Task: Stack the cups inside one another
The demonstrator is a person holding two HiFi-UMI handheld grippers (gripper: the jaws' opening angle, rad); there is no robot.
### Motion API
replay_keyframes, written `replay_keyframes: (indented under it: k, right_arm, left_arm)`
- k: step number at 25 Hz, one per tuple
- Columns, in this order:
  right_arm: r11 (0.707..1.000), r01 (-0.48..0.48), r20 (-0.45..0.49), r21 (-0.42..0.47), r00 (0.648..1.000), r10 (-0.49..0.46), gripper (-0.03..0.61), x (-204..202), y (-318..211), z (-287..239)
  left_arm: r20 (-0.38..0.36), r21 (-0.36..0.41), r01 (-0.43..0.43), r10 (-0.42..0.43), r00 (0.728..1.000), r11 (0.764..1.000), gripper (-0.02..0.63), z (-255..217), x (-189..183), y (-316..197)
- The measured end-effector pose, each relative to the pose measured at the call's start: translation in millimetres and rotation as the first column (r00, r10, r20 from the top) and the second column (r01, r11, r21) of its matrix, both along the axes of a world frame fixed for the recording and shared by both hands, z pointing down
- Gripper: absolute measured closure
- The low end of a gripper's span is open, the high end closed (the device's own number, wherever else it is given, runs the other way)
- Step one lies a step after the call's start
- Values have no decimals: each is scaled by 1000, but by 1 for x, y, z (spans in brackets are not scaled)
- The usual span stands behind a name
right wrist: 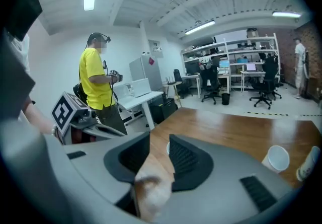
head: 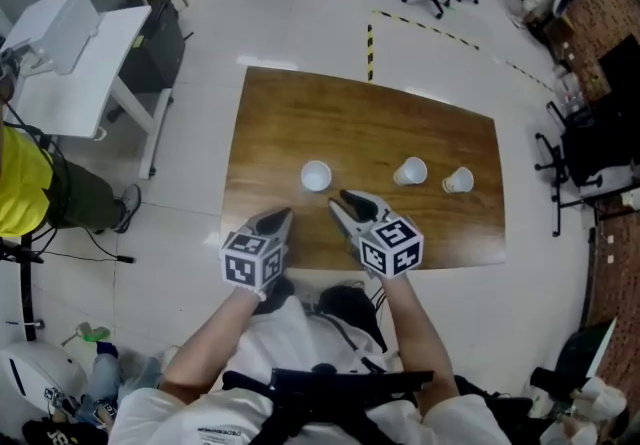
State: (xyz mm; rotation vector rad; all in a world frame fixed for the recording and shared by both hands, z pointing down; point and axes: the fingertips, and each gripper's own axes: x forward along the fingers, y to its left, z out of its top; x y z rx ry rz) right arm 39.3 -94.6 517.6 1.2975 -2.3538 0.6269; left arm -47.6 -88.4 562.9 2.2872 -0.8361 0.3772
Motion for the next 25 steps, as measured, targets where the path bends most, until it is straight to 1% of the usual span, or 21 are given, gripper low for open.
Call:
replay_keyframes:
  k: [3,9,12,14,17,21,24,25]
  right_arm:
    - [998,52,-22,-27,998,-53,428,-13,-12,10]
    - [986,154,-126,-68,979,-162,428,-20,-29,32]
    - [970,212,-213,-116,949,-232,430,-28,-33,54]
    - [960,240,-248,-146,930,-271,430,-33,-37,67]
    - [945,269,-279,-188,907,-314,430,-36,-43,84]
    - [923,301,-336,-240,866,-370,431,-36,-45,101]
    - [910,316,-342,-269,852,-397,462,-40,-47,109]
    - [906,320,-343,-277,848,-404,462,-41,-47,112]
  left_arm:
    - [-12,-14,25,-25,1000,1000,618,5,0,-5]
    - [-18,-18,90,-90,996,996,618,12,5,-14]
    - [-21,-28,127,-128,992,992,618,17,0,-21]
    - [-22,-37,148,-149,989,988,618,21,-3,-24]
    - [-21,-50,171,-172,985,984,618,24,-4,-27]
    - [-19,-60,184,-185,983,981,618,28,-6,-29]
    - [-17,-65,195,-196,980,979,618,29,-9,-31]
    - [-16,-66,197,-199,980,978,618,29,-10,-31]
